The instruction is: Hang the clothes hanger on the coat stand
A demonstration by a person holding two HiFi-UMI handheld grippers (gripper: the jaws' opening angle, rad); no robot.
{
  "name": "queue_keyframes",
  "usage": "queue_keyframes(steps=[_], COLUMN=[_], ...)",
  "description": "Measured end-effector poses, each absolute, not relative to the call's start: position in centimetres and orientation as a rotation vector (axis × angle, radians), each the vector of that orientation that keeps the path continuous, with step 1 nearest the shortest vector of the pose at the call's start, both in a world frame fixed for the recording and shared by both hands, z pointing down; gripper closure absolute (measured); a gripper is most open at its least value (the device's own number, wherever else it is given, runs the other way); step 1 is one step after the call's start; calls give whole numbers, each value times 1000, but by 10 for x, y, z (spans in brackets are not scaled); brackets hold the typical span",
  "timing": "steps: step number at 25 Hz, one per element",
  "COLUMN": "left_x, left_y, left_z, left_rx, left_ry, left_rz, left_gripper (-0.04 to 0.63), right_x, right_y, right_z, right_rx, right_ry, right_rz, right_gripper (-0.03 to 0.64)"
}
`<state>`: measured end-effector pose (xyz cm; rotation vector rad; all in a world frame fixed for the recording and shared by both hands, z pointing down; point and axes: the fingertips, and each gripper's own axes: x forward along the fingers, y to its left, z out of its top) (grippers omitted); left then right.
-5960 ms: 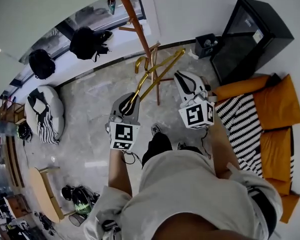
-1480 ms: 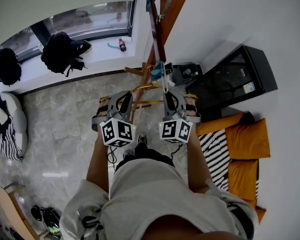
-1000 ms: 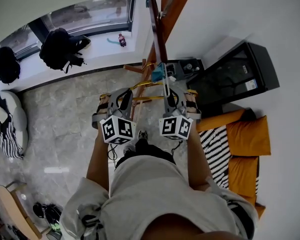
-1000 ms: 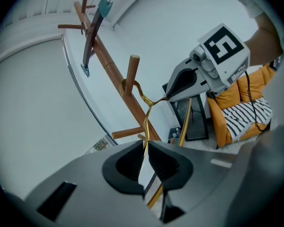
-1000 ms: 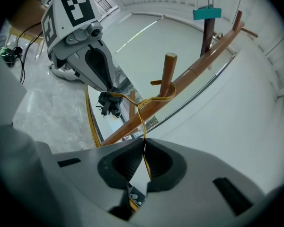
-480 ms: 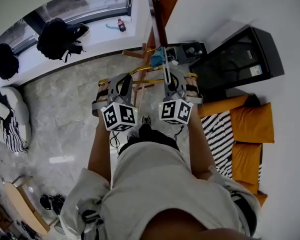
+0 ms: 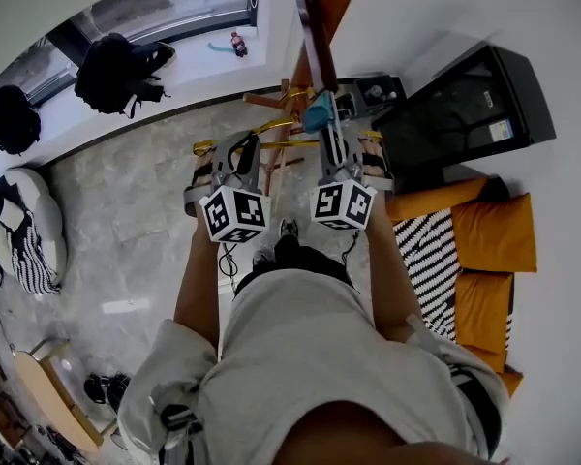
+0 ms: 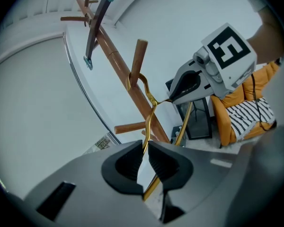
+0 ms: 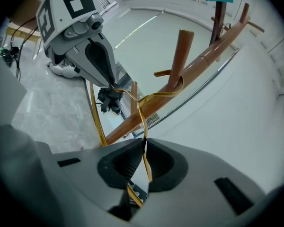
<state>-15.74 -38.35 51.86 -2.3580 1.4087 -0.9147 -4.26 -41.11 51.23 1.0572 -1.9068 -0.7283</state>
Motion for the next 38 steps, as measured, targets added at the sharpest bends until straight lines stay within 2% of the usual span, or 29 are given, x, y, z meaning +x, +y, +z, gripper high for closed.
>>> queue_keyframes(steps=[8,13,17,28,30,32,35,38], left_x=[-162,-170,-173,-162,-159,-154,-150,-149], left_y=[-388,-387,-381,-327,-311,-298,-280,-264], left_z=[515,503,497,476,466,466,477,489], left_rx=[-2353,-2338,-2340,-2520,-2509,-2544,-2614,-2655], left_ry=[1450,1483,1526,1684,1732,1781,1846,1878], left_rz=[-909,-860,-827,-469,-363,-249,-143,-125], left_gripper=[555,554,549,546,546,568,584,586], right_x=[-47,-51,-49,-34,-34,-31,-23,-17], right_y=[-414,-412,-405,-351,-334,-318,-297,-282], right_z=[511,503,498,474,474,475,479,479], right_rx=[1055,1092,1126,1363,1441,1522,1592,1630], right_ry=[-1915,-1977,-2050,-2265,-2319,-2387,-2450,-2436], right_rz=[-707,-662,-594,-350,-277,-176,-3,21], right_gripper=[600,503,476,466,503,598,612,612])
